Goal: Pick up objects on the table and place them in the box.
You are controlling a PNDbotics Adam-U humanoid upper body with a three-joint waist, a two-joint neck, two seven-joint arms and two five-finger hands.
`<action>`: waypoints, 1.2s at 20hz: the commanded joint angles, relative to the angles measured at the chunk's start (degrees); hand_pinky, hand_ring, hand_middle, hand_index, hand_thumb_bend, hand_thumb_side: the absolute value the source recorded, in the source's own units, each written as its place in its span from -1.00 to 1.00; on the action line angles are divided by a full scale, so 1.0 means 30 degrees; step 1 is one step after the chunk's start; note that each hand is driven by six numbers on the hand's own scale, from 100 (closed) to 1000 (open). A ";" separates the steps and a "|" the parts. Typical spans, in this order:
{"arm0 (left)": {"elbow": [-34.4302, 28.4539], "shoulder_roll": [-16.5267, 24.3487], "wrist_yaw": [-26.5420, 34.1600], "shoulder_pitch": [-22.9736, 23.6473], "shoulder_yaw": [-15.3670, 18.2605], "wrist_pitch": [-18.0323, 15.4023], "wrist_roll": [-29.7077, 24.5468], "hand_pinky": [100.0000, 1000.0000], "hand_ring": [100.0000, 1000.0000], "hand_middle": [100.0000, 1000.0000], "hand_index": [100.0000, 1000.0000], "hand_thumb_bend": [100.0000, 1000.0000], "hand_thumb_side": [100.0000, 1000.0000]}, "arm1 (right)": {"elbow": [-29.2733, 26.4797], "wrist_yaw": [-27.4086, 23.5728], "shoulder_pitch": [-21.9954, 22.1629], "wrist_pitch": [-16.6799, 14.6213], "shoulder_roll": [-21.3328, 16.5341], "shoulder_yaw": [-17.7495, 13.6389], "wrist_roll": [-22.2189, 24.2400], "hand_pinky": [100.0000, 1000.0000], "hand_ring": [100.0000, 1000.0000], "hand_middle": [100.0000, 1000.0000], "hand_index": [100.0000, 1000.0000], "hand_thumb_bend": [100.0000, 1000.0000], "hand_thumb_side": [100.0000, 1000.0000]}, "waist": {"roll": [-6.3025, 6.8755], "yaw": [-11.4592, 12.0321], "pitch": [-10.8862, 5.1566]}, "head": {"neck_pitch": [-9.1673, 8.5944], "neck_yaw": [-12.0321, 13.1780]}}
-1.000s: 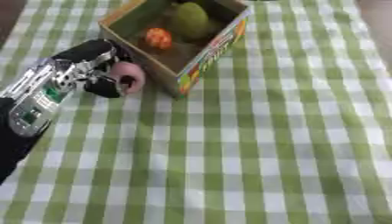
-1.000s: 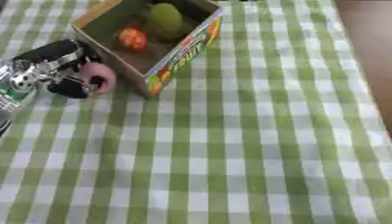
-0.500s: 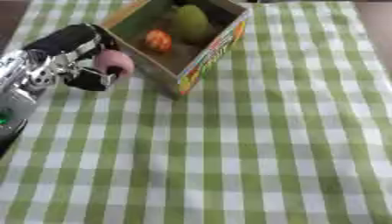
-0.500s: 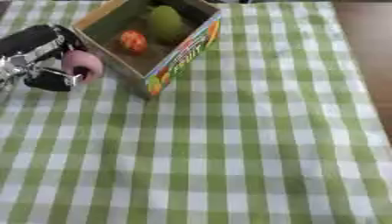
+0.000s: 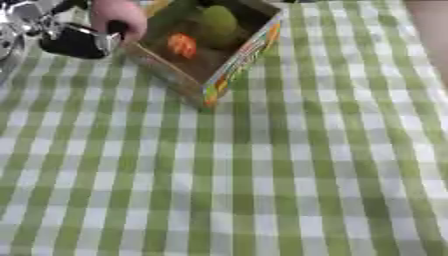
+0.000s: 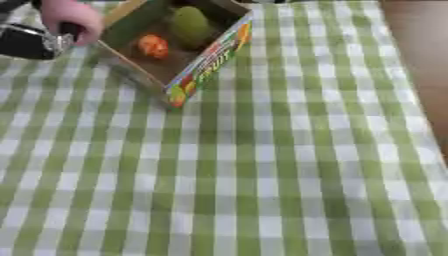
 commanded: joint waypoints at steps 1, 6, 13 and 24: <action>0.1184 -0.0631 0.0344 -0.1206 0.0099 -0.0582 -0.0063 0.10 0.10 0.09 0.27 -1.00 -1.00 | -0.0303 0.0039 -0.0169 0.0012 -0.0554 -0.0150 0.0008 0.48 0.62 -0.01 0.67 -1.00 -0.05 | 0.0021 -0.0082 -0.0489 | -0.0020 0.0155; 0.4790 -0.2806 0.0041 -0.2973 -0.0050 -0.3349 0.0065 0.12 0.12 0.11 0.29 -1.00 -1.00 | -0.0303 -0.0054 -0.0328 0.0013 -0.0448 -0.0065 0.0125 0.48 0.63 -0.01 0.67 -1.00 -0.05 | 0.0112 -0.0380 -0.0423 | -0.0130 0.0359; 1.0307 -0.5743 -0.2413 -0.4413 0.0827 -0.6613 0.1520 0.15 0.16 0.15 0.37 -1.00 -0.94 | -0.0303 -0.0237 -0.0694 -0.0024 -0.0192 0.0014 0.0268 0.48 0.64 -0.01 0.67 -1.00 -0.05 | 0.0131 -0.0917 -0.0235 | -0.0316 0.0844; 1.3697 -0.7009 -0.5732 -0.4291 0.1352 -0.7965 0.3229 0.38 0.39 0.37 0.69 -0.57 -0.61 | -0.0303 -0.0321 -0.0788 -0.0001 -0.0041 -0.0025 0.0316 0.49 0.64 -0.02 0.67 -1.00 -0.05 | 0.0129 -0.1045 -0.0108 | -0.0319 0.0947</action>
